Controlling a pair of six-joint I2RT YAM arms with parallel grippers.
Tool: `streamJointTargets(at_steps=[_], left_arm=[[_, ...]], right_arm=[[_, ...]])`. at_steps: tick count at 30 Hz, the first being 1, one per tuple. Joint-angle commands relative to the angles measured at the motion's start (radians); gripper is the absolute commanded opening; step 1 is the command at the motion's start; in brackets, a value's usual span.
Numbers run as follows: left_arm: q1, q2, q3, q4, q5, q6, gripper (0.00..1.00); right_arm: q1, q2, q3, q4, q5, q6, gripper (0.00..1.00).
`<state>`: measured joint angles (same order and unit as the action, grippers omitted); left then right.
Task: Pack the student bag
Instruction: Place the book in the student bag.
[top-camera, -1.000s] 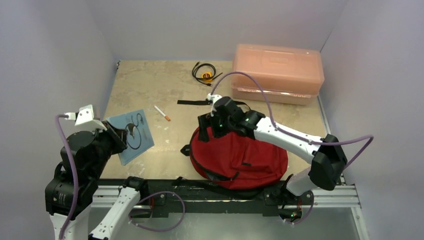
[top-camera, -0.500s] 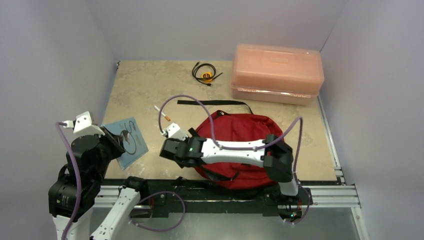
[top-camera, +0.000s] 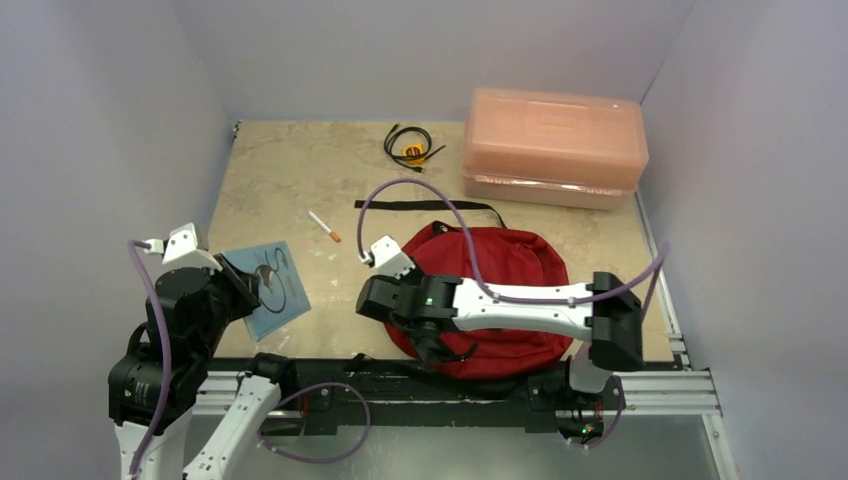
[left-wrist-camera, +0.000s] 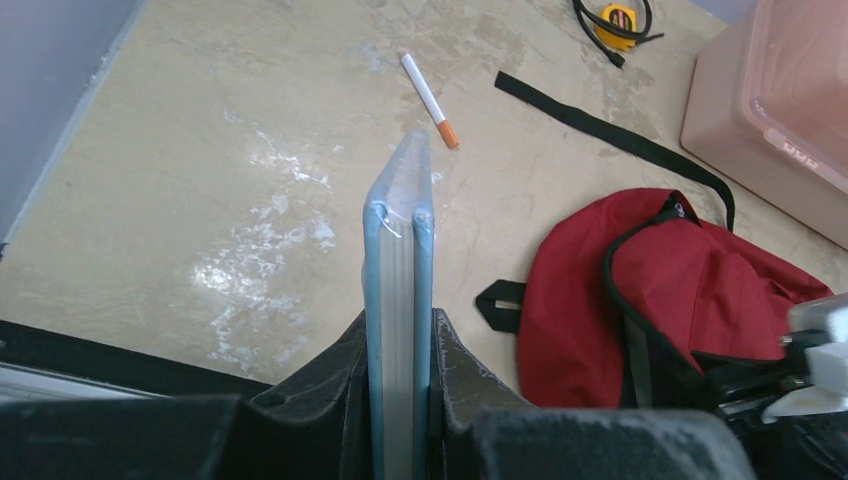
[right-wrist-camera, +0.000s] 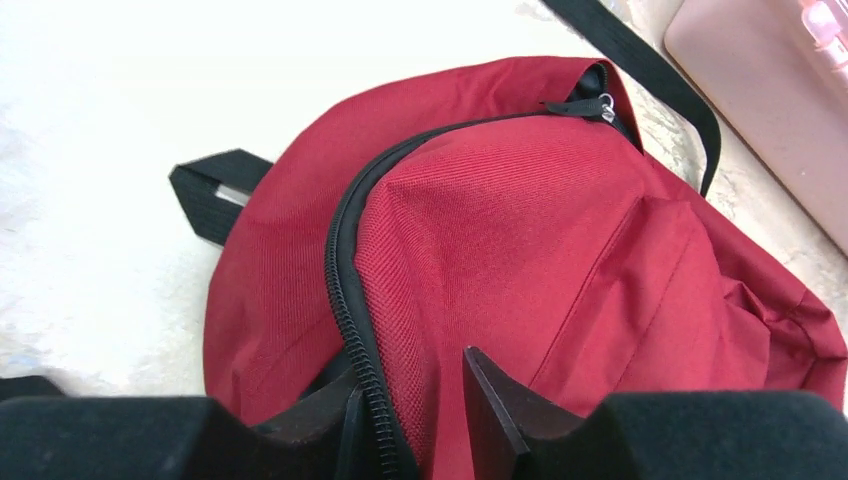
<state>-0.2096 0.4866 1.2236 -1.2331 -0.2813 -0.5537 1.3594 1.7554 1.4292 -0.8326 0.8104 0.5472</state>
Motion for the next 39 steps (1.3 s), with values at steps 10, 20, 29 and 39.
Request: streamJointTargets(at_steps=[10,20,29,39], left_arm=[[0.002,0.082,-0.047,0.213,0.288,-0.075,0.0],[0.003,0.17,-0.19,0.504,0.761,-0.297,0.0],[0.003,0.176,-0.591,1.055,0.902,-0.731,0.0],[-0.161,0.324,-0.672,1.344,0.734,-0.837,0.0]], right_arm=[[-0.117,-0.179,-0.188,0.225,-0.13,-0.026,0.02],[-0.212,-0.637,-0.381,0.491,-0.163,0.033,0.0],[-0.232,-0.811,-0.489,0.744,-0.191,0.157,0.0],[-0.232,-0.807,-0.516,0.755,-0.241,0.152,0.0]])
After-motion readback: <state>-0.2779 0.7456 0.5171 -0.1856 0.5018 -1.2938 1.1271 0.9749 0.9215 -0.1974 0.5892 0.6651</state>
